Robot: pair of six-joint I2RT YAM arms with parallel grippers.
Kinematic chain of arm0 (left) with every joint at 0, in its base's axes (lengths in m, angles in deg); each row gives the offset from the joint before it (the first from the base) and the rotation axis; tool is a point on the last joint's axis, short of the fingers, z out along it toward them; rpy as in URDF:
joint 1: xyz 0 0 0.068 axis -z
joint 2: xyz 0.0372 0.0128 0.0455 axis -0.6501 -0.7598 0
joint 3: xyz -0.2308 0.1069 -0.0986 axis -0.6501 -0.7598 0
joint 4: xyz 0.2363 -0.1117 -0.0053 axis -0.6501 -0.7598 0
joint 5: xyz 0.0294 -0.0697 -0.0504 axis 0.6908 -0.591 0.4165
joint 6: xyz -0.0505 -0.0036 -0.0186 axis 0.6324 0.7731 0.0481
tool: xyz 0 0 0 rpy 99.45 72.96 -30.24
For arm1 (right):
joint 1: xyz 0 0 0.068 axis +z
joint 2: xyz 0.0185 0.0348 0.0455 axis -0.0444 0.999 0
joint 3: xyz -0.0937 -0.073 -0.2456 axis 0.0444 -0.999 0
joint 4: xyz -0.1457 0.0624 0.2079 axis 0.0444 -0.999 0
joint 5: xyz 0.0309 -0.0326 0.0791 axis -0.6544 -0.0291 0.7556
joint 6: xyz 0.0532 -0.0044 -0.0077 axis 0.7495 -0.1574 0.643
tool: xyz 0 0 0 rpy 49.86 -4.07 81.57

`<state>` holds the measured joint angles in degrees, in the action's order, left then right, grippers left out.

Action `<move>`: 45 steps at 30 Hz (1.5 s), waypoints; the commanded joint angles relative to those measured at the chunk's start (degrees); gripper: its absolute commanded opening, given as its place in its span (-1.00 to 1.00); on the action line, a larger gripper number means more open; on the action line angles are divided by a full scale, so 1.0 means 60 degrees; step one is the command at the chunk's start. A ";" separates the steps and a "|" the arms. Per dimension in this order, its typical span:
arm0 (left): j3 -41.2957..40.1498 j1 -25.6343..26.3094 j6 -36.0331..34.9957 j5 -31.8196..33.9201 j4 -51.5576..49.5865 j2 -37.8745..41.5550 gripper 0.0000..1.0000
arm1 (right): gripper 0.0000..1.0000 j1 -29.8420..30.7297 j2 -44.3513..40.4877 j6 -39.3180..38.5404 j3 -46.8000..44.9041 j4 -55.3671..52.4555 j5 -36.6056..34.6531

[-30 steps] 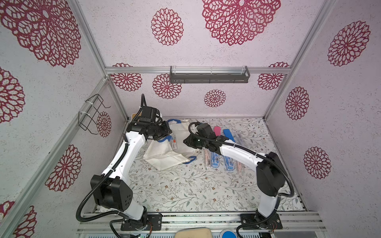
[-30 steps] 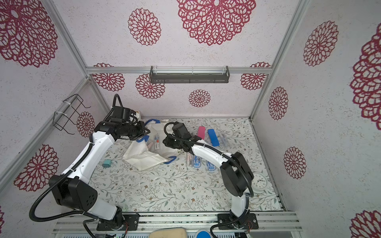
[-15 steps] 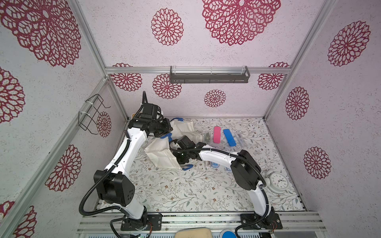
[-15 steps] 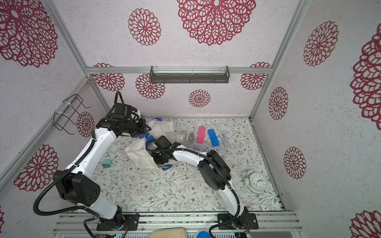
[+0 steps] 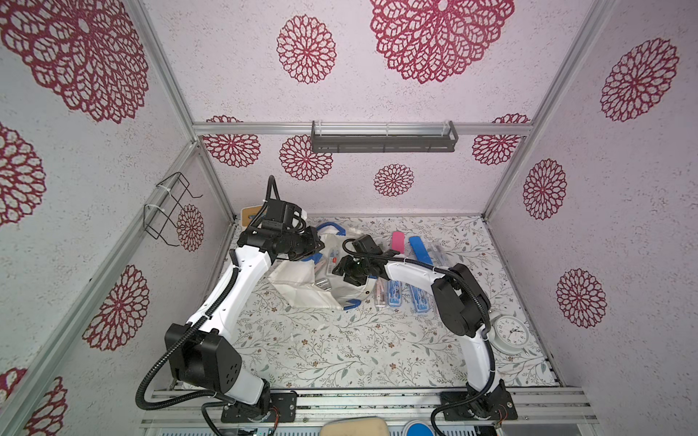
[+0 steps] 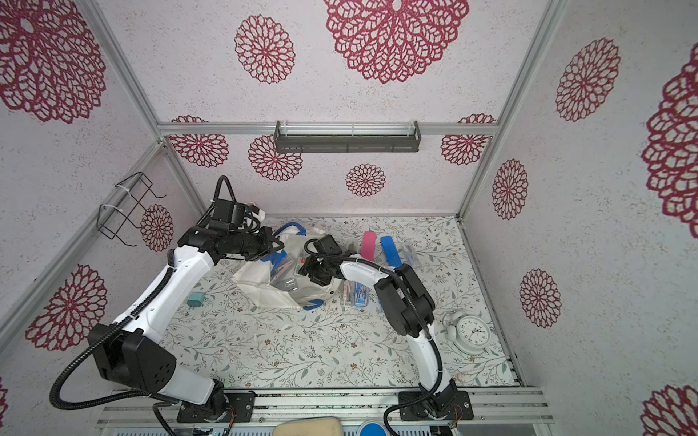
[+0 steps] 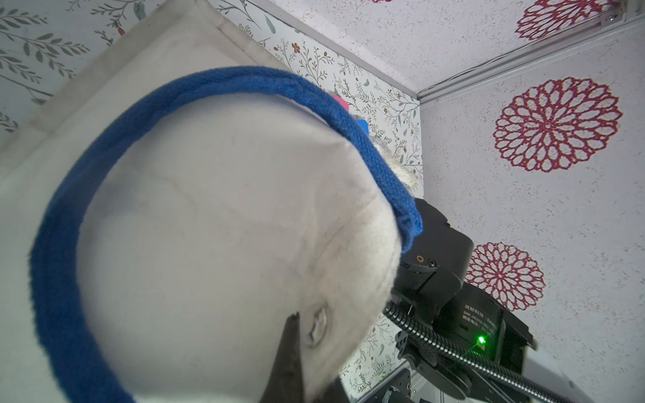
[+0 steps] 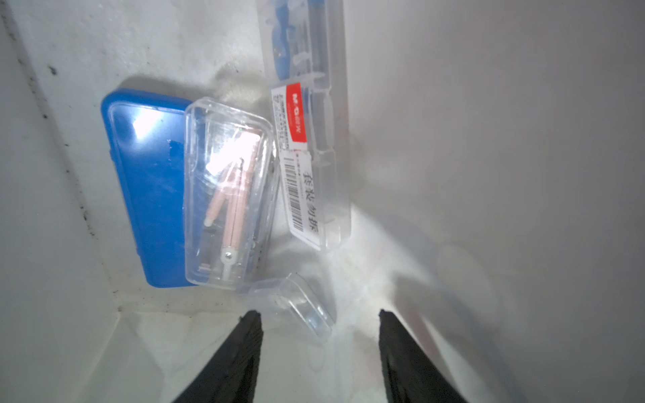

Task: Take out the compass set from the canvas bag
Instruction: Adjust the canvas bag at the center of the board.

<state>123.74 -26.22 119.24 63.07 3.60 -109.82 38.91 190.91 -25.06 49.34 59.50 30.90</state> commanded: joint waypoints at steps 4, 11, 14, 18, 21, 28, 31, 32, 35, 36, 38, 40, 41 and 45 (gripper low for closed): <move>-0.0090 0.0130 0.0022 -0.0251 0.0260 0.0236 -1.00 | 0.18 0.0038 0.0302 0.1271 -0.0075 0.1065 0.0073; -0.0031 0.0291 0.0082 -0.0265 0.0331 0.0037 -1.00 | 0.20 -0.0097 0.0569 0.2655 -0.0425 0.1961 -0.0655; -0.0012 0.0319 0.0098 -0.0291 0.0336 -0.0001 -1.00 | 0.14 -0.0112 0.0882 0.2803 -0.0031 0.1805 -0.1051; -0.0003 0.0361 0.0093 -0.0340 0.0356 -0.0040 -1.00 | 0.10 -0.0148 0.1252 0.3368 -0.0052 0.1932 -0.1384; -0.0002 0.0377 0.0099 -0.0365 0.0356 -0.0059 -1.00 | 0.14 -0.0141 0.1489 0.3654 -0.0085 0.1953 -0.1474; -0.0060 0.0393 0.0093 -0.0440 0.0356 -0.0046 -1.00 | 0.10 -0.0143 0.2250 0.3897 -0.0257 0.4787 -0.0788; -0.0060 0.0403 0.0094 -0.0442 0.0334 -0.0047 -1.00 | 0.05 -0.0127 0.2389 0.4164 -0.0619 0.6321 -0.0569; -0.0035 0.0410 0.0091 -0.0440 0.0321 -0.0053 -1.00 | 0.02 -0.0126 0.2393 0.4249 -0.0799 0.6926 -0.0541; -0.0031 0.0406 0.0065 -0.0412 0.0256 -0.0019 -1.00 | 0.00 -0.0150 0.2244 0.4218 -0.1227 0.8483 -0.0508; -0.0031 0.0408 0.0051 -0.0411 0.0244 -0.0016 -1.00 | 0.01 -0.0163 0.2164 0.4148 -0.1279 0.8716 -0.0508; -0.0031 0.0417 0.0055 -0.0402 0.0202 -0.0002 -1.00 | 0.06 -0.0206 0.1967 0.4022 -0.1385 0.9210 -0.0480; -0.0033 0.0410 0.0075 -0.0402 0.0191 0.0019 -1.00 | 0.08 -0.0242 0.1814 0.3976 -0.1393 0.9581 -0.0450; -0.0041 0.0407 0.0096 -0.0386 0.0191 0.0023 -1.00 | 0.10 -0.0244 0.1742 0.3947 -0.1393 0.9695 -0.0437; -0.0003 0.0410 0.0167 -0.0356 0.0242 0.0063 -1.00 | 0.10 -0.0244 0.1623 0.4177 -0.1608 1.0099 -0.0535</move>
<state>123.15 -24.19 119.52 62.65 4.52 -110.62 38.71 203.17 -1.63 40.07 112.96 29.16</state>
